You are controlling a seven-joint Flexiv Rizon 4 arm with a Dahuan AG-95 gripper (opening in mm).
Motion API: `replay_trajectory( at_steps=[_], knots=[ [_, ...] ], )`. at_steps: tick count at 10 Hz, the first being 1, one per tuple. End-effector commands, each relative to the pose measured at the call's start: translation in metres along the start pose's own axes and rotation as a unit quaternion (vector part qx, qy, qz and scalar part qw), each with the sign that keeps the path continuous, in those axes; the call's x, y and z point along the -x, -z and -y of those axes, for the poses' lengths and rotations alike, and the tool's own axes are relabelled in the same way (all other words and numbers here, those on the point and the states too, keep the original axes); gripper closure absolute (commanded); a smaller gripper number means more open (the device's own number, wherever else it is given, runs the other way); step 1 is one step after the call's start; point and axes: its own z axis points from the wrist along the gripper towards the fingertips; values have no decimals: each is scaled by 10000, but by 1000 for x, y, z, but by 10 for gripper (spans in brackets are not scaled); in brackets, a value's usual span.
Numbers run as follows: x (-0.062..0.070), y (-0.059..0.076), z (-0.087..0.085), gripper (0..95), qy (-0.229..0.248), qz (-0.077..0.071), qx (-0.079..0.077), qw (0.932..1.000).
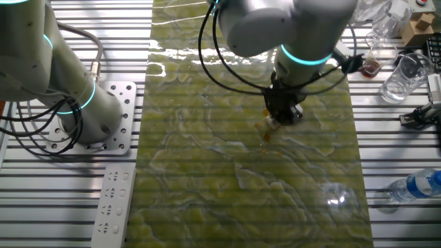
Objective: Clean the tabletop with a sponge
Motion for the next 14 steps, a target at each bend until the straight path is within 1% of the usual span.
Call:
replay_trajectory(
  at_steps=[1, 2, 4, 5, 6, 7, 9, 10, 11, 13, 14],
  knots=[
    [-5, -1, 13, 950, 177, -69, -76, 9998],
    [-9, -2, 18, 950, 252, -110, -124, 9995],
    [-14, -1, 21, 950, 448, -316, -353, 9979],
    [-15, 0, 22, 950, 507, -350, -388, 9973],
    [-15, 0, 22, 950, 480, -332, -369, 9976],
    [-15, 0, 22, 950, 385, -257, -277, 9985],
    [-15, 0, 22, 950, 345, -225, -229, 9989],
    [-12, 1, 19, 950, 129, -138, -39, 9998],
    [-8, 2, 15, 950, 34, -133, -25, 9999],
    [2, 2, 5, 950, -104, -159, -53, 9998],
    [5, 1, 2, 950, -142, -158, -55, 9998]
  ],
)
